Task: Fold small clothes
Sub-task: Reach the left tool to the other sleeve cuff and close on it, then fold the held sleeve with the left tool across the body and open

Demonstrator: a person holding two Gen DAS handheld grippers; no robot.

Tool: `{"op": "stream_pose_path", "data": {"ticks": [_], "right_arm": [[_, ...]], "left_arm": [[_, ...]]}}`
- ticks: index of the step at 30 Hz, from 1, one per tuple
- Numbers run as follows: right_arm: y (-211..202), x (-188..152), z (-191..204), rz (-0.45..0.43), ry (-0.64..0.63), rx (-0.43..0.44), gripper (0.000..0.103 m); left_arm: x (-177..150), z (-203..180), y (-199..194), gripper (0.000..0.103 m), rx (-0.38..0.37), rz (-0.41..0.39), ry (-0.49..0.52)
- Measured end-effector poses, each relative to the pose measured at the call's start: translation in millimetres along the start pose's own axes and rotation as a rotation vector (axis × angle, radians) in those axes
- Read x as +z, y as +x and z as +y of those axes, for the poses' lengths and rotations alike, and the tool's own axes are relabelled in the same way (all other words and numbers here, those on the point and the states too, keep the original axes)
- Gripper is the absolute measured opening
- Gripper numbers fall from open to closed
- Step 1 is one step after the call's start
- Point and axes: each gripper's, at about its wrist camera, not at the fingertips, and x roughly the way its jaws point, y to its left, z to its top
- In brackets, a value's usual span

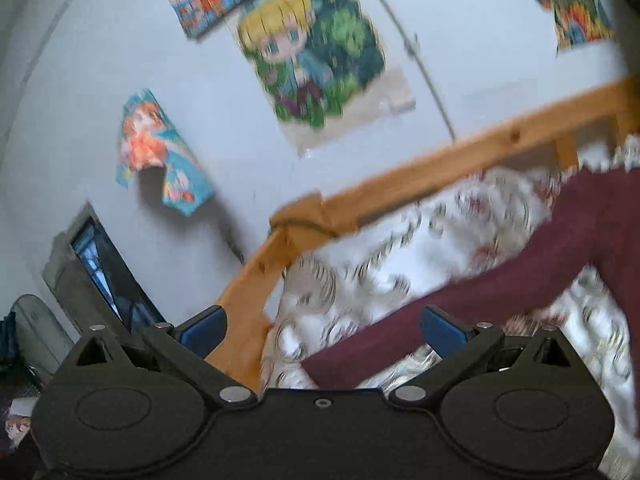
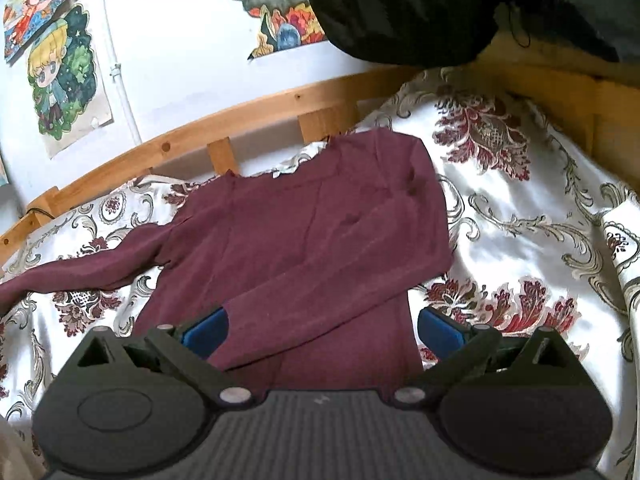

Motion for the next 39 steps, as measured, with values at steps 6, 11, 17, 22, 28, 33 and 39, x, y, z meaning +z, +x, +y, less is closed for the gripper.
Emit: {"op": "stream_pose_path", "data": {"ticks": [6,11,17,22,28,33,39], "right_arm": [[9.1,-3.1,-3.8,0.041,0.021,-0.020,0.103],[20.0,-7.4,-5.1,0.107,0.017,-0.059,0.103],[29.2,-10.0,-9.4,0.149,0.027,-0.069,0.103],[38.6,-10.3,-9.0,0.188,0.033,-0.070,0.103],[40.3,-9.6,-6.3,0.211,0.039,-0.035,0.103],[34.3,-6.3,-9.3,0.211,0.066,-0.010,0.103],[26.4,-1.3,-15.0,0.203,0.109,0.012,0.103]], "left_arm": [[-15.0,35.3,53.4,0.102,-0.238,0.152,-0.041],[-24.8,27.0,96.4,0.094,-0.179,0.253,-0.009],[-27.6,28.9,122.5,0.056,-0.217,0.327,-0.058],[-23.0,28.6,108.2,0.017,-0.268,0.283,-0.078],[13.5,35.7,78.3,0.012,-0.376,0.247,-0.140],[58.0,36.1,46.0,0.012,-0.439,0.305,-0.265],[112.2,-10.2,-10.9,0.011,-0.557,0.182,-0.174]]}}
